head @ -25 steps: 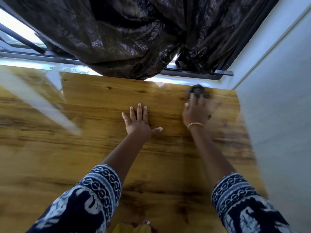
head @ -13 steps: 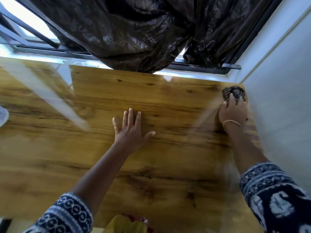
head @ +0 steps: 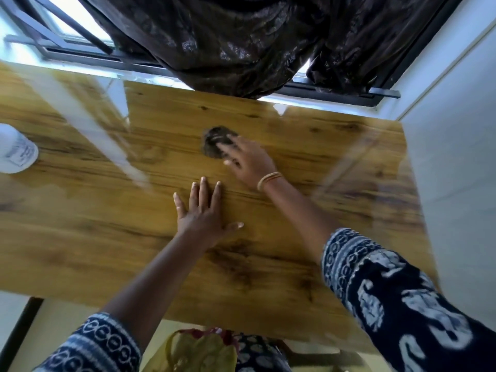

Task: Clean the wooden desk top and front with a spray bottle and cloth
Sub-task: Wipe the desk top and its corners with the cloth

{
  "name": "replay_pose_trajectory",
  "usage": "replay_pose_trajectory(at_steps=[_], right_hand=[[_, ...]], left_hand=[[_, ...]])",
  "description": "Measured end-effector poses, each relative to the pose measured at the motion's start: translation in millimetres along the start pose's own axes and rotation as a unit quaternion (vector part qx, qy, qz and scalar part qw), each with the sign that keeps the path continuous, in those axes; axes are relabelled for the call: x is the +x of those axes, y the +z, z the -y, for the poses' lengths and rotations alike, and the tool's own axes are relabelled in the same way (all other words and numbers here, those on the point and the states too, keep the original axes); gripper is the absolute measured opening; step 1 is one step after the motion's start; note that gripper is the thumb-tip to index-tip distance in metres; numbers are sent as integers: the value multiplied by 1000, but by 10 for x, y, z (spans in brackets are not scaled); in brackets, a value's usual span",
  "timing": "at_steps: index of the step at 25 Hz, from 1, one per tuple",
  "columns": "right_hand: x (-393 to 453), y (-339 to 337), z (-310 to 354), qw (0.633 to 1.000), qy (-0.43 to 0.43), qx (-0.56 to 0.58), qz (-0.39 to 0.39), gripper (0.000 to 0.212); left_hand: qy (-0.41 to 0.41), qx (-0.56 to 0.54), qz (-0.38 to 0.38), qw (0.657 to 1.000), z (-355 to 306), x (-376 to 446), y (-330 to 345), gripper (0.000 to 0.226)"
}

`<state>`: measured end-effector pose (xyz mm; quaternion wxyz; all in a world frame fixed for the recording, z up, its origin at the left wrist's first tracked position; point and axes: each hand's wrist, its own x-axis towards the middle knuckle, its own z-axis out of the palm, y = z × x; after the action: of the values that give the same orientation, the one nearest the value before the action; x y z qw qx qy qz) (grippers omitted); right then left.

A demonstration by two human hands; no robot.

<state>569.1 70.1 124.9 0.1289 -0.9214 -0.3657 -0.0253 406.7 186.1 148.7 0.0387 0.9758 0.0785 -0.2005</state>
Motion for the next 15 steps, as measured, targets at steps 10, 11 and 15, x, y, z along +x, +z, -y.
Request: replay_pose_trajectory(at_steps=[10,11,15], right_hand=[[-1596,-349,-1024,806,571,-59,-146,52],[-1533,-311,-820,806,571,-62,-142,52],[-971,12,281,929,356,-28,-98,46]], left_hand=[[26,-15,-30,999,124,-275,115,97],[31,-18,-34,999,183,-358,156,96],[32,-27,-57,997,446,-798,364,93]])
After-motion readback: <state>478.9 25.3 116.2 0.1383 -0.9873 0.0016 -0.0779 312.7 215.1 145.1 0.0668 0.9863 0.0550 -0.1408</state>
